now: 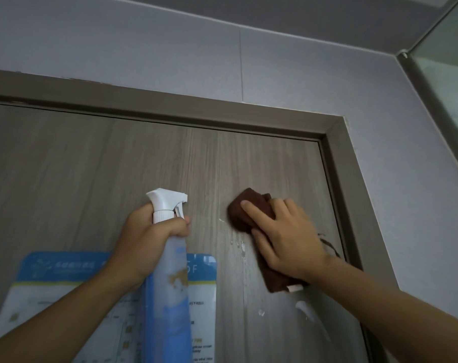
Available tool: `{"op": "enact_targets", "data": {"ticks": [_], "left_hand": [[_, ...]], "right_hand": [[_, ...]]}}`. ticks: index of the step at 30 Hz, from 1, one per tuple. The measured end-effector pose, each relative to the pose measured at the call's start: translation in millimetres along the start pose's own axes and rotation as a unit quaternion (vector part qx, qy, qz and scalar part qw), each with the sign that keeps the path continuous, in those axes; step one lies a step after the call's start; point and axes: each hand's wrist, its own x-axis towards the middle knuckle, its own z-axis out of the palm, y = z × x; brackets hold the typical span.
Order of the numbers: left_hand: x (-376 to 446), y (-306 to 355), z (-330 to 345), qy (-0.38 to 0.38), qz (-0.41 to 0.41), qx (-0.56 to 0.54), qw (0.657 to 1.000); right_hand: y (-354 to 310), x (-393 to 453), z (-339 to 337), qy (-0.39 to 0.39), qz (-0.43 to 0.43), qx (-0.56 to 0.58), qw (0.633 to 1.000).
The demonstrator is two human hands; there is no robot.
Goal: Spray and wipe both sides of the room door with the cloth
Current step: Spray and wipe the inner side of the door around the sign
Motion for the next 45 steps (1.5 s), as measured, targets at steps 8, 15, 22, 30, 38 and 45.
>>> {"op": "enact_targets", "data": {"ticks": [8,15,22,30,38,45], "left_hand": [[1.0,-2.4,0.4,0.003,0.0,0.006,1.0],[-0.2,-1.5,0.2,0.006,0.002,0.006,1.0],[0.2,-2.5,0.9,0.01,0.002,0.008,1.0],[0.1,-2.8,0.2,0.021,0.006,0.018,1.0],[-0.1,-1.4,1.4,0.023,0.001,0.03,0.999],[-1.4,1.4,2.8,0.024,-0.005,0.035,0.999]], "right_hand": [[10.5,69.2,7.1,0.047,0.238,0.012,0.97],[-4.7,14.8,2.1,0.01,-0.051,0.033,0.998],[-1.3,72.3,7.0,0.057,0.24,0.064,0.967],[-12.6,22.1,-1.1,-0.008,-0.063,0.044,0.997],[-30.0,55.6,3.7,0.047,0.147,0.058,0.986],[-14.0,33.9,-2.5,-0.013,-0.06,0.029,0.998]]}}
